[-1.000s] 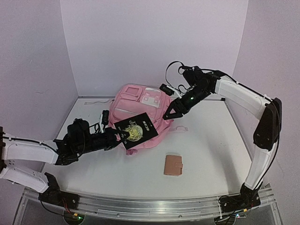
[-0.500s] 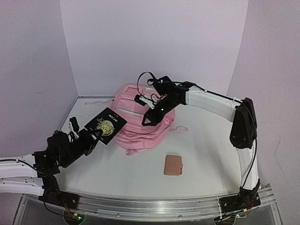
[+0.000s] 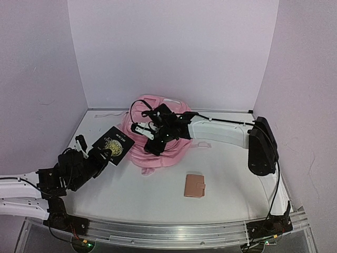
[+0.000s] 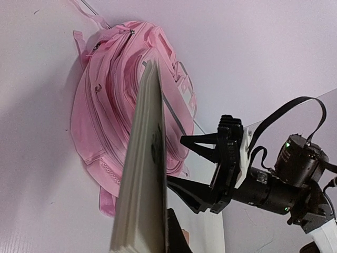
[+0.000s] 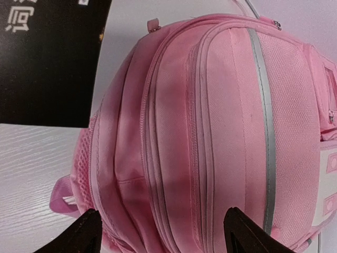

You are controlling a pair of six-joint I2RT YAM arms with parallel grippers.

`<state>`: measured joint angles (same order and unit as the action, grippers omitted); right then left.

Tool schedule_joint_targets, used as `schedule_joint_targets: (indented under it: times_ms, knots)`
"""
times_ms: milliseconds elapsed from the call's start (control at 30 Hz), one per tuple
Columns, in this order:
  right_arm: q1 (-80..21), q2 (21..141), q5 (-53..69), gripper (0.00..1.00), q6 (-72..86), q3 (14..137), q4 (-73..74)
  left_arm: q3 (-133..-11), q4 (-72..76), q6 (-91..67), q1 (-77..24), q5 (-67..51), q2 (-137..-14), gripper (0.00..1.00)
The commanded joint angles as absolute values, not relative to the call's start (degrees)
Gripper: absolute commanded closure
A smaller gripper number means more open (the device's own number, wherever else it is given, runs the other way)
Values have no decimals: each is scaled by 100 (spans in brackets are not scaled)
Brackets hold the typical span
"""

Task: Pack the student bag
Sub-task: Pick up the book from the center of the board, then place the book in the student bag.

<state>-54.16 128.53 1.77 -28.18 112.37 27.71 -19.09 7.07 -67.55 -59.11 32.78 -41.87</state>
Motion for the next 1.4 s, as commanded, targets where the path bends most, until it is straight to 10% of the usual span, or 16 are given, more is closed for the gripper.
schedule_joint_targets:
  times_ms: [0,300,733,1367]
  knots:
    - [-5519,13158,-954,21,-3287,11053,1806,-2209,615,-6660,-5935,3450,-4054,100]
    - [-5574,13389,-2072,26,-3732,10899,812,-2218,676,-6588,-5941,3363,-4086,100]
    - [-5572,12608,-2008,100,-3771,11108,949,-1956,1084,-6480,-5941,3107,-4095,100]
    - [-5360,12398,-1276,100,-2760,12892,2433,-2204,3571,-5937,-5851,2337,-6013,100]
